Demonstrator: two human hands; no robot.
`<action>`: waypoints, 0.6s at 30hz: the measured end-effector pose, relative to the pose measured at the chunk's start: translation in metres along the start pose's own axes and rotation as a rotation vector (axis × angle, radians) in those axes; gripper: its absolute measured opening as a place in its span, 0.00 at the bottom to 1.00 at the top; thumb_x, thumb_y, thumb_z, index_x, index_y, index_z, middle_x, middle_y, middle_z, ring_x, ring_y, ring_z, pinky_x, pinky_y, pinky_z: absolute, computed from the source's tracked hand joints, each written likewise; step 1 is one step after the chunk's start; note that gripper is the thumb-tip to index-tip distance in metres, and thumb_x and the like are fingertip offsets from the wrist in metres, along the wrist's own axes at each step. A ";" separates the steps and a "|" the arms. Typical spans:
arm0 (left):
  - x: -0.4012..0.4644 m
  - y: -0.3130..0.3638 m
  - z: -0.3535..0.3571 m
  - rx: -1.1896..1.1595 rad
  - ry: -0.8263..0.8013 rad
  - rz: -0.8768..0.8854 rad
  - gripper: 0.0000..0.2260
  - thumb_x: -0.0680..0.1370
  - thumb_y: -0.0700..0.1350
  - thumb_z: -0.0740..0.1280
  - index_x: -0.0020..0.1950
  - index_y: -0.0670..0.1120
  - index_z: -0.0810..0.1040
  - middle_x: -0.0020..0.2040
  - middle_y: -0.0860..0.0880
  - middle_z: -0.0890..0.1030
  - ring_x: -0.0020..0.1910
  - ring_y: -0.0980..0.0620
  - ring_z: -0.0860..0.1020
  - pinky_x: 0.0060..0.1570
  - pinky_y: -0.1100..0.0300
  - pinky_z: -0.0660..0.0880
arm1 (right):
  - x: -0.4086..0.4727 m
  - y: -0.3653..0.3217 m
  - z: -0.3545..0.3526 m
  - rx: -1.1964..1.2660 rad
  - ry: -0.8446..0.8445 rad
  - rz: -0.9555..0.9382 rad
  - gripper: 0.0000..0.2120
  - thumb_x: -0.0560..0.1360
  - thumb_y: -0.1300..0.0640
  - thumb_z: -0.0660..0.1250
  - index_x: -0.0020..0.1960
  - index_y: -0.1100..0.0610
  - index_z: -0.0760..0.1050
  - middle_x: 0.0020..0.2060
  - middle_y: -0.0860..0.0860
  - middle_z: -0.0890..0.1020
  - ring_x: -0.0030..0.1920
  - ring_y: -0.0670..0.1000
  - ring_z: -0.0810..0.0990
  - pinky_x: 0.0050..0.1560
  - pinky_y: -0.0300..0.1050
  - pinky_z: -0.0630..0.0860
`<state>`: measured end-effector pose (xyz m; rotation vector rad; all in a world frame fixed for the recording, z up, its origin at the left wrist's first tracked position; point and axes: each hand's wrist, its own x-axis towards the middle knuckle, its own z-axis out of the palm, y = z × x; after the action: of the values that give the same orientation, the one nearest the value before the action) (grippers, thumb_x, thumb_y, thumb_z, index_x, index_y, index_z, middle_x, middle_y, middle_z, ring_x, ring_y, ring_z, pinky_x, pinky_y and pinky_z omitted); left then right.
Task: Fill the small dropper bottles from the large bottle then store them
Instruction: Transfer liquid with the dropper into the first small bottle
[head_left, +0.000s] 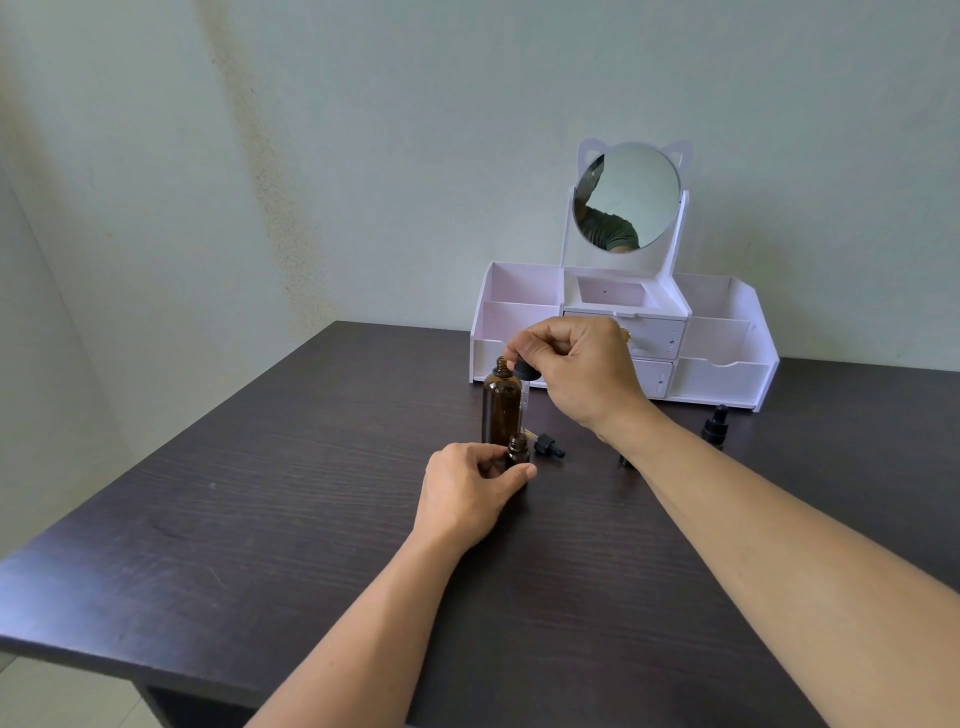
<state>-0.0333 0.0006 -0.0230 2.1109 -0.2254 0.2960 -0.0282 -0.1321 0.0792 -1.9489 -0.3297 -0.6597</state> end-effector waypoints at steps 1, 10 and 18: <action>0.000 0.000 0.000 0.000 -0.002 -0.001 0.23 0.72 0.57 0.73 0.63 0.47 0.80 0.38 0.55 0.79 0.37 0.59 0.77 0.37 0.70 0.71 | 0.000 0.000 0.000 0.005 -0.007 0.003 0.06 0.75 0.60 0.70 0.42 0.60 0.84 0.37 0.55 0.85 0.39 0.53 0.85 0.47 0.54 0.82; -0.002 0.001 -0.001 -0.024 -0.021 0.001 0.14 0.71 0.57 0.74 0.50 0.49 0.84 0.35 0.51 0.80 0.33 0.58 0.75 0.40 0.58 0.77 | 0.004 -0.006 -0.003 0.062 -0.015 0.018 0.06 0.75 0.59 0.70 0.40 0.56 0.83 0.35 0.51 0.85 0.38 0.51 0.84 0.49 0.52 0.82; -0.001 -0.001 0.000 -0.027 -0.035 -0.002 0.10 0.71 0.57 0.74 0.44 0.51 0.84 0.31 0.54 0.76 0.30 0.59 0.71 0.36 0.60 0.74 | 0.036 -0.022 -0.012 0.175 0.151 0.007 0.07 0.76 0.61 0.68 0.40 0.58 0.81 0.36 0.56 0.84 0.37 0.52 0.84 0.50 0.53 0.82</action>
<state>-0.0338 0.0013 -0.0244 2.0909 -0.2467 0.2537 -0.0129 -0.1346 0.1202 -1.7223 -0.2769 -0.7435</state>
